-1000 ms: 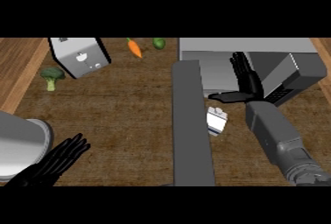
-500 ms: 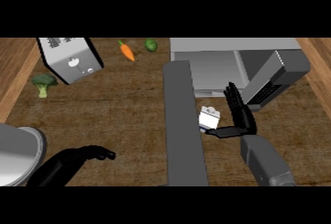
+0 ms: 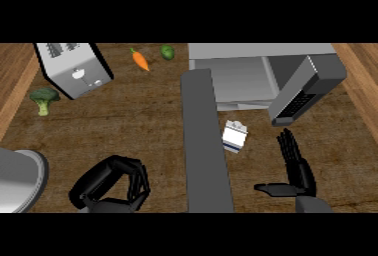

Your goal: Pick up the milk, place it into the microwave and close the microwave

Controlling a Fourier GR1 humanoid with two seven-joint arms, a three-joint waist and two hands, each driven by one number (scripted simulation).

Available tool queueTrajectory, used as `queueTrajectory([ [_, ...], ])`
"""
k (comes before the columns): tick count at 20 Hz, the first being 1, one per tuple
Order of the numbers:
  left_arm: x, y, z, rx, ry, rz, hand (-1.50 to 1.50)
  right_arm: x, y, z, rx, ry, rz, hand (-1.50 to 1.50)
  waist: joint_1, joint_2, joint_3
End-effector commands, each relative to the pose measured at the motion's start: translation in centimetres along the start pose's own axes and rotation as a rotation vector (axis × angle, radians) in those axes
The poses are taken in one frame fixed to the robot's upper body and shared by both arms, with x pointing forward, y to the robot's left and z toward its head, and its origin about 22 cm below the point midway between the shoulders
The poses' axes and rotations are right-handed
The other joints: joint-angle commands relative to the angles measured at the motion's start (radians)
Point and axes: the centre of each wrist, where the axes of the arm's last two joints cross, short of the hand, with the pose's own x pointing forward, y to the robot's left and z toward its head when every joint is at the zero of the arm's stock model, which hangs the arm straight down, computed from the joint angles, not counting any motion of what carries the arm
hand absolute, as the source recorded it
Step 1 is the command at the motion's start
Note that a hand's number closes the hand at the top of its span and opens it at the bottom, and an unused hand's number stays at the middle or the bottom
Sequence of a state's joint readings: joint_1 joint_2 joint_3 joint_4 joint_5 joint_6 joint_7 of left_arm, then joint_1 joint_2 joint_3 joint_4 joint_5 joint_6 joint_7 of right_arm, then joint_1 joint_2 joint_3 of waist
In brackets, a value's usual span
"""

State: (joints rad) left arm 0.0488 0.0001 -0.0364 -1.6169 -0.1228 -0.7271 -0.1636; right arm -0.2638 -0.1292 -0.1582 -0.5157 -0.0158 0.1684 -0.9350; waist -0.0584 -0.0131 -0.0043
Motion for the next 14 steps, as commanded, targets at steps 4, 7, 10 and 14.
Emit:
queueTrajectory([
  [4, -0.3, -1.6, -4.0, -0.091, 0.003, -0.105, 1.50, 1.6, -4.7, 8.1, -0.042, -0.027, 0.009, -1.50, -0.006, 0.001, -0.001],
  [7, -2.7, -3.1, -5.1, -0.111, 0.010, -0.074, 1.50, 4.3, -6.2, 9.0, -0.063, -0.060, -0.010, -1.50, 0.016, 0.008, 0.000],
  [10, -3.7, -3.5, -6.9, -0.110, -0.023, -0.141, 1.50, 6.5, -8.2, 11.1, -0.004, -0.082, -0.027, -1.50, 0.003, 0.010, -0.001],
  [14, -5.7, -7.1, -8.4, -0.157, -0.024, -0.104, 1.50, 9.1, -8.2, 12.9, -0.033, -0.139, -0.012, -1.50, 0.020, 0.013, 0.001],
])
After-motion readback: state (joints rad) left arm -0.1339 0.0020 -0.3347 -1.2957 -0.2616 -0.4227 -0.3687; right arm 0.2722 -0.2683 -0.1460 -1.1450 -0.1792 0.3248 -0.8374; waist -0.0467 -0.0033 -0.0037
